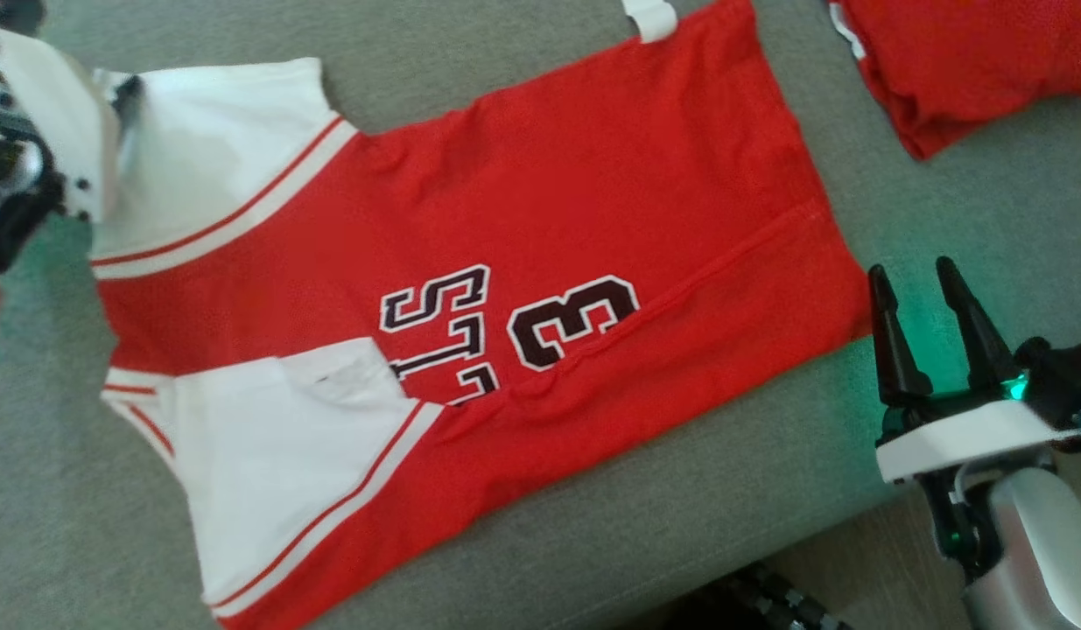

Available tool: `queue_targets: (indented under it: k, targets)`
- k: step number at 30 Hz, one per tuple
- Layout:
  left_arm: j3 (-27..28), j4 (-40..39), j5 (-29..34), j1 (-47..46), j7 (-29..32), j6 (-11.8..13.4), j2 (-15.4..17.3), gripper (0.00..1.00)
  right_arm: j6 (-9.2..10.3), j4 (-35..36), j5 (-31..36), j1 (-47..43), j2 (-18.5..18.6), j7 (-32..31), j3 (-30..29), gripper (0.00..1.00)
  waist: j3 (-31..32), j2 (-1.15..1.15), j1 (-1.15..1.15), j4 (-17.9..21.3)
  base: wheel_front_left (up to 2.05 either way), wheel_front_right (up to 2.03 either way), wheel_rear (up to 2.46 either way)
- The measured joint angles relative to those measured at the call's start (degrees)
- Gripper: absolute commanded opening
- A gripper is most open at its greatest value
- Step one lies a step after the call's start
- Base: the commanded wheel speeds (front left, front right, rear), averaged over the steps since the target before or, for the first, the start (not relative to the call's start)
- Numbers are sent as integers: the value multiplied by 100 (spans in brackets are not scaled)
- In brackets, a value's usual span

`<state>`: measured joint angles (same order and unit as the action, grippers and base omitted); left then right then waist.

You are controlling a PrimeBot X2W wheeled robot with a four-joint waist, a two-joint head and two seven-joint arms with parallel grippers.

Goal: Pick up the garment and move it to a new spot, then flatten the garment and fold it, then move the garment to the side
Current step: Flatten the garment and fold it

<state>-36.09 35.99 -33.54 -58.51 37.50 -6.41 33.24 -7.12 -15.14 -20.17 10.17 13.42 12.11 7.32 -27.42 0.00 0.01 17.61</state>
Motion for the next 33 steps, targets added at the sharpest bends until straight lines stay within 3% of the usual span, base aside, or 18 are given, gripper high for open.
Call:
queue_targets:
  k: [5,6,8,9,15,21,25,33]
  targets:
    - [43,103,-91,-138,154,37,69,100,0,-161,-26,8,-3,62,23,100,-79,0,-1,141,0,0,0]
    - [44,93,-137,-133,149,35,66,81,0,-189,-49,9,-3,83,23,100,-76,0,-1,142,0,0,0]
    - [35,68,-224,-121,151,23,56,10,0,-212,-51,16,-5,102,20,100,-68,0,-1,131,0,0,0]
    - [21,52,-249,-108,151,-10,42,0,0,-219,-51,19,-5,103,12,100,-65,0,-1,121,0,0,0]
    - [-152,-140,-258,-62,-114,-33,45,0,0,-243,-51,132,-3,109,-36,100,-49,0,0,-9,0,0,0]
    - [-334,-354,-3,7,-1055,-74,33,0,0,-241,-51,182,57,27,-55,100,106,0,-1,-212,0,0,0]
    - [-443,-435,51,1,-1377,-75,-29,0,0,-190,-51,269,219,-167,-48,100,202,0,-1,-329,0,0,0]
    - [-732,-686,253,-242,-1982,-118,-212,0,0,-161,-179,1462,751,-1483,271,100,340,0,-1,-736,0,0,0]
